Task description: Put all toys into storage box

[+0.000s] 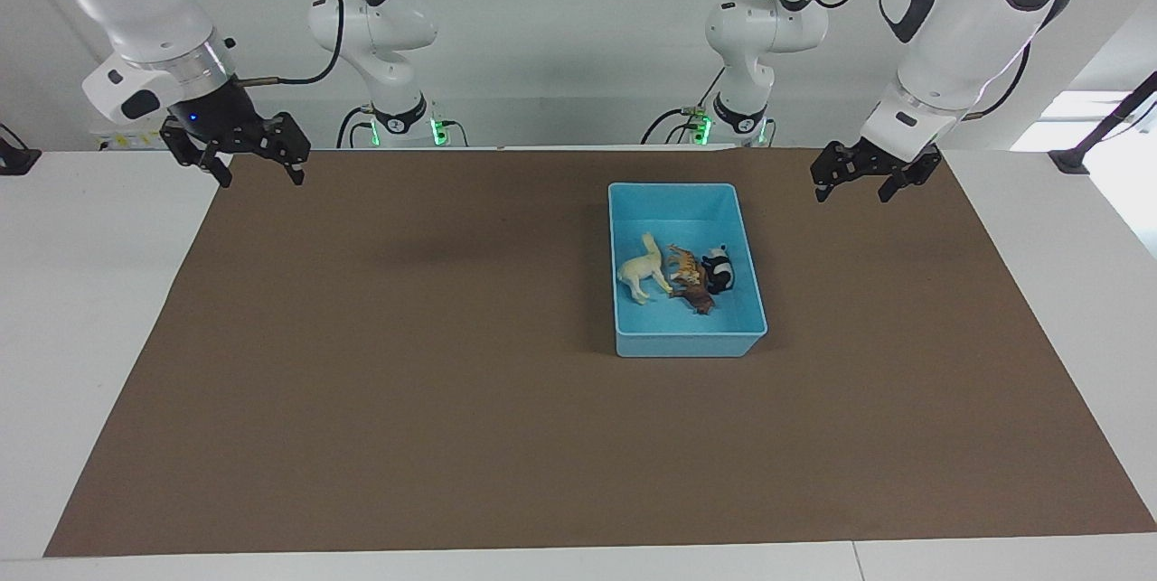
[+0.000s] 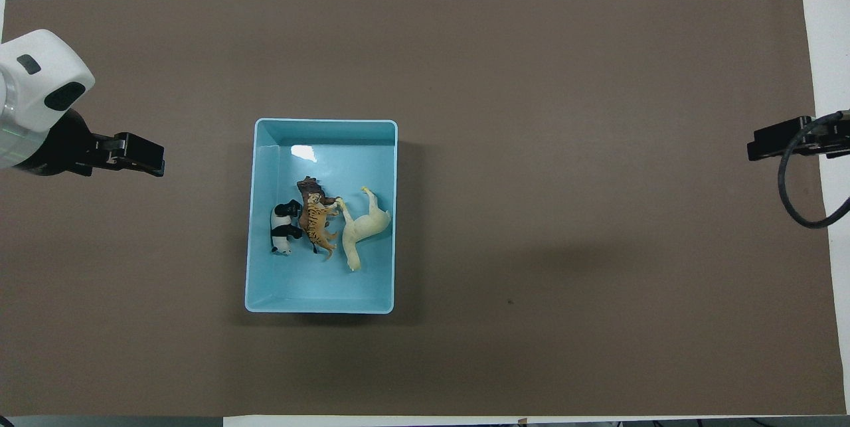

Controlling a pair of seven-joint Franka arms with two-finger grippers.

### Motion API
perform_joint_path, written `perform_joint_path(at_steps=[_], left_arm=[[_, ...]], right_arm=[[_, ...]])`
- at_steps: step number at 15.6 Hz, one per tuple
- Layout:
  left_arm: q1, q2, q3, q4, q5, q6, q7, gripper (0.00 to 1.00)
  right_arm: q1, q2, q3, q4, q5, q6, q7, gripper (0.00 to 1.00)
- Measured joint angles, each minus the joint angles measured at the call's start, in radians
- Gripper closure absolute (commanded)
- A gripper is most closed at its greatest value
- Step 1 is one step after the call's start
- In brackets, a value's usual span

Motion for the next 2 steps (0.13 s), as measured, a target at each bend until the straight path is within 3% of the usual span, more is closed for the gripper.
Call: perform_joint_path(at_steps=[2], left_arm=[[0.000, 0.000, 0.000, 0.000, 0.000, -0.002, 0.000, 0.00]], right_arm=[[0.000, 0.000, 0.000, -0.002, -0.011, 0.002, 0.000, 0.00]])
